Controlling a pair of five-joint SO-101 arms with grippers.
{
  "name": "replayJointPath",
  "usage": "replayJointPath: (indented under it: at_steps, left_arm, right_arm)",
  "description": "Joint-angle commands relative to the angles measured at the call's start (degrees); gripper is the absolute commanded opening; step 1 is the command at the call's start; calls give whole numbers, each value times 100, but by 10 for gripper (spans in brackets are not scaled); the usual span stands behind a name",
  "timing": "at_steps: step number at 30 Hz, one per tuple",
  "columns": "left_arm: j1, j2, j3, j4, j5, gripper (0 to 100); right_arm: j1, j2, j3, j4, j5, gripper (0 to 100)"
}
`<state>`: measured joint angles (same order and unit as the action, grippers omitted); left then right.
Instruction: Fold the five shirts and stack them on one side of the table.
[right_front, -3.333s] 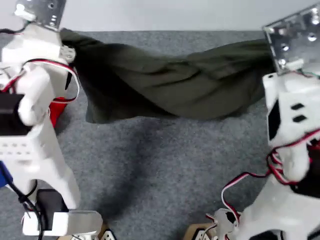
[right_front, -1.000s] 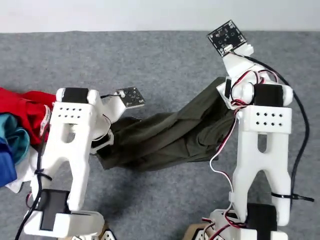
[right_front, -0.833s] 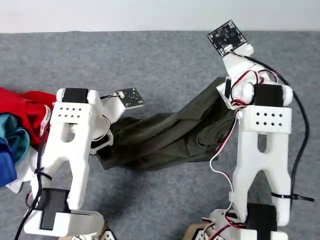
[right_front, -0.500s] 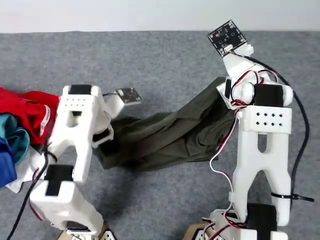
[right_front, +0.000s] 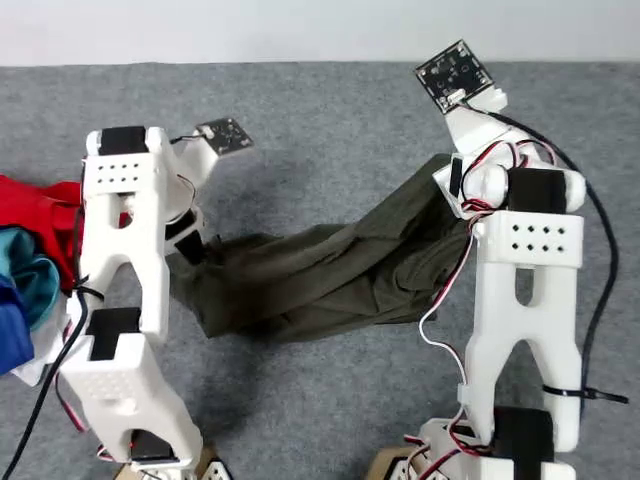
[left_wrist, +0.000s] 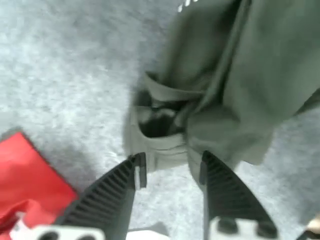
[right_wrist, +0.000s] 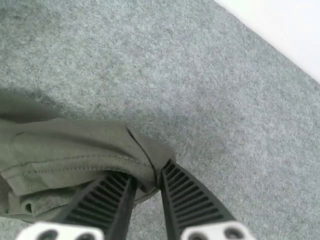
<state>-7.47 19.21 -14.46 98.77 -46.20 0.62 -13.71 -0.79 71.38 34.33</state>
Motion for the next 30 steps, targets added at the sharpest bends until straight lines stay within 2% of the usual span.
replayJointPath:
  at_steps: [1, 8, 13, 21, 30]
  left_arm:
    - [264, -932, 541, 185, -62, 182]
    - [879, -2418, 2202, 167, -53, 182]
    - [651, -2259, 2703, -264, -79, 182]
    - [431, -765, 2360, -1231, -70, 182]
    - [299, 343, 963, -1090, -53, 181]
  right_arm:
    - [-13, -13, -44, -110, 53, 10]
    - [-13, -13, -44, -136, 53, 10]
    - [-40, -13, -44, -136, 26, 10]
    - [-40, -4, -44, -136, 26, 10]
    - [-22, -4, -44, -136, 53, 10]
